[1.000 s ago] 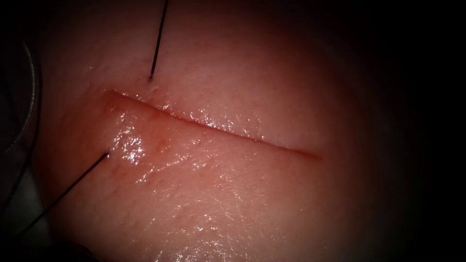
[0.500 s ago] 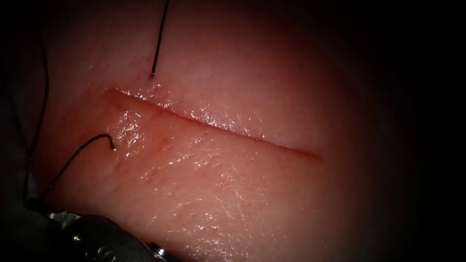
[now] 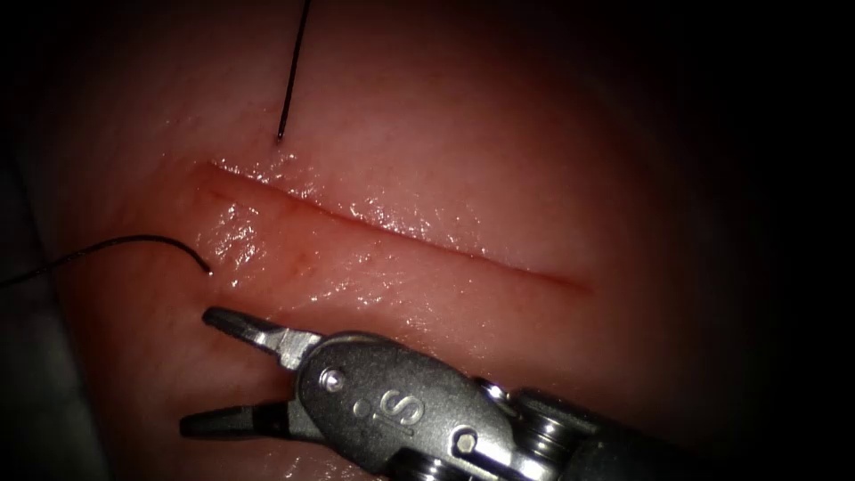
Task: Wound Closure
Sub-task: Use the right gripper to pull the suture through the cut until a short tail remains on top
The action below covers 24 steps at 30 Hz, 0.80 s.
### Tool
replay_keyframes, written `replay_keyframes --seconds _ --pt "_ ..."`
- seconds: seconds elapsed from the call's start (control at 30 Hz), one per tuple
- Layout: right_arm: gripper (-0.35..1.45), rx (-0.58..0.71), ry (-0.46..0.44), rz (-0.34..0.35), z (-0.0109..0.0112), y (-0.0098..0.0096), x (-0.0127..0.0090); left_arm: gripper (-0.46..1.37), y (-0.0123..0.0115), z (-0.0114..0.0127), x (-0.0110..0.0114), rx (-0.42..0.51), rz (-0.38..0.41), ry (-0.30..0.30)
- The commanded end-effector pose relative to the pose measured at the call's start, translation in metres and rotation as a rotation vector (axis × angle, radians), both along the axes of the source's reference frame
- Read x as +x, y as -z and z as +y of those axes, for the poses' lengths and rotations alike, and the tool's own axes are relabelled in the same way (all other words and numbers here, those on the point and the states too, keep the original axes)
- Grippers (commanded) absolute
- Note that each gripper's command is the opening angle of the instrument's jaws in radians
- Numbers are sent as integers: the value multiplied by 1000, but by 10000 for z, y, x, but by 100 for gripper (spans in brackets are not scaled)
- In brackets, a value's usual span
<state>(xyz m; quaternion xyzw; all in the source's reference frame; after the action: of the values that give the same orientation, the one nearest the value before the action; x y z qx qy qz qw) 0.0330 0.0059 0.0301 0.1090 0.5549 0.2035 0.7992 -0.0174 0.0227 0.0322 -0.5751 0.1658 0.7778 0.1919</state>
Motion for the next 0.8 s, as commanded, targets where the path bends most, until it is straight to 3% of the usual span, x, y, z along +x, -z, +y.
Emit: replay_keyframes --seconds 0.03,0.43,0.47,0.63,0.8 --pt "117 1 -5 -5 2 -5 -1 -35 -2 1 1 6 1 -3" --pt "121 -21 -49 -44 43 -70 10 -35 -9 4 -9 11 2 19" --pt "128 -30 -57 -52 47 -87 14 -35 -10 4 -13 13 7 21" --pt "130 -36 -30 -68 42 -114 23 -35 -11 5 -16 12 6 22" --pt "126 -39 -8 -53 32 -125 38 -35 -12 5 -18 11 4 22"
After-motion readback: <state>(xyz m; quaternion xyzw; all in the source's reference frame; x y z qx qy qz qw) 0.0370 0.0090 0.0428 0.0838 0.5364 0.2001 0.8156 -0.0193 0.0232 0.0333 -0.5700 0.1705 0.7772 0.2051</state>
